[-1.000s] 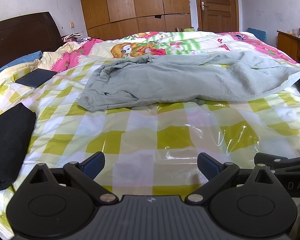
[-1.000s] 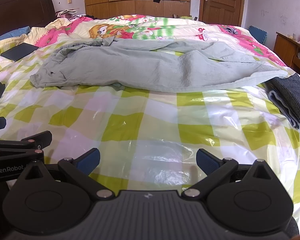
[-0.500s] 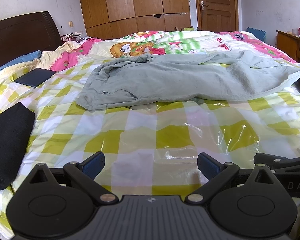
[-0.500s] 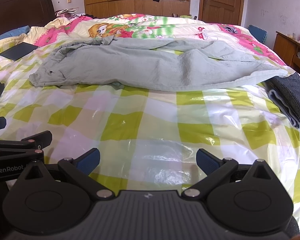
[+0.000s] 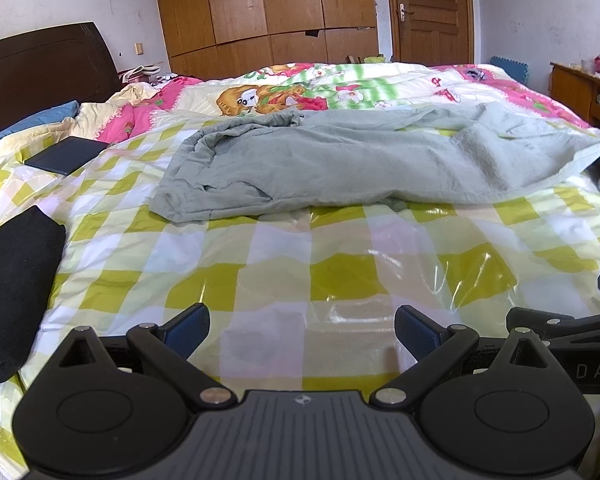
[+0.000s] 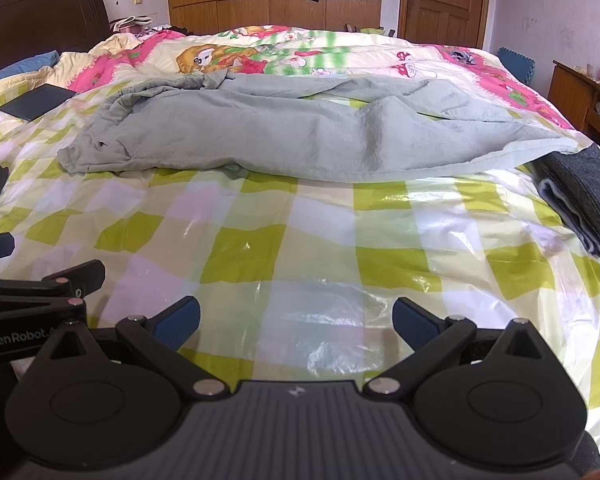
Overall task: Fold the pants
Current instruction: 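Grasp the pants waistband edge with the left gripper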
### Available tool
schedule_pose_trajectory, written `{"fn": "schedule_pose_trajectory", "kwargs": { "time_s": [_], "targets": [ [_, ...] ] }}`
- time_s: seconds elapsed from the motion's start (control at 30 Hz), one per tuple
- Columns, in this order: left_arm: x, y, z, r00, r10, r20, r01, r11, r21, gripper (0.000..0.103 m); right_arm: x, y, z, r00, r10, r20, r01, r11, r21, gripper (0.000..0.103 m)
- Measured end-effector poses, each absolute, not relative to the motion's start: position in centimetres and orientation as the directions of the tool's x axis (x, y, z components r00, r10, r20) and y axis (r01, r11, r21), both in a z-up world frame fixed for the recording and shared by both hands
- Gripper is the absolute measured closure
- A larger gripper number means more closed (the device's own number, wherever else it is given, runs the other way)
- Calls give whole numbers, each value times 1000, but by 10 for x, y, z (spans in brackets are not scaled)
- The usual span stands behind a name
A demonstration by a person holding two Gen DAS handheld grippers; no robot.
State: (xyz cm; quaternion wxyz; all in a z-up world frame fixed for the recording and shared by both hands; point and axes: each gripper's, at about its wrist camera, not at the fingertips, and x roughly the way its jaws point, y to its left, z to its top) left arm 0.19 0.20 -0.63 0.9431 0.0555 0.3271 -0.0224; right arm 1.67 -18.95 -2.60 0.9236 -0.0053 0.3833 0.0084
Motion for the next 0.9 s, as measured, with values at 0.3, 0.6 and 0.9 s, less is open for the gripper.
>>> {"fn": "schedule_pose_trajectory", "kwargs": {
  "time_s": [0.3,0.6,0.9],
  "targets": [
    [48,51,1,808,85,-583,-20,993,116,0,72,-171,-19,704,61,-708,-98,995,-12,1],
    [146,112,-12,803,148,-577,-53,983,178,0,164,-107,-32,690,183,-700,-364,924,-117,1],
    [203,133,-39,763,53,-644,88,979,184,37,233,-81,-52,626,246,-740,-503,853,-142,5]
  ]
}}
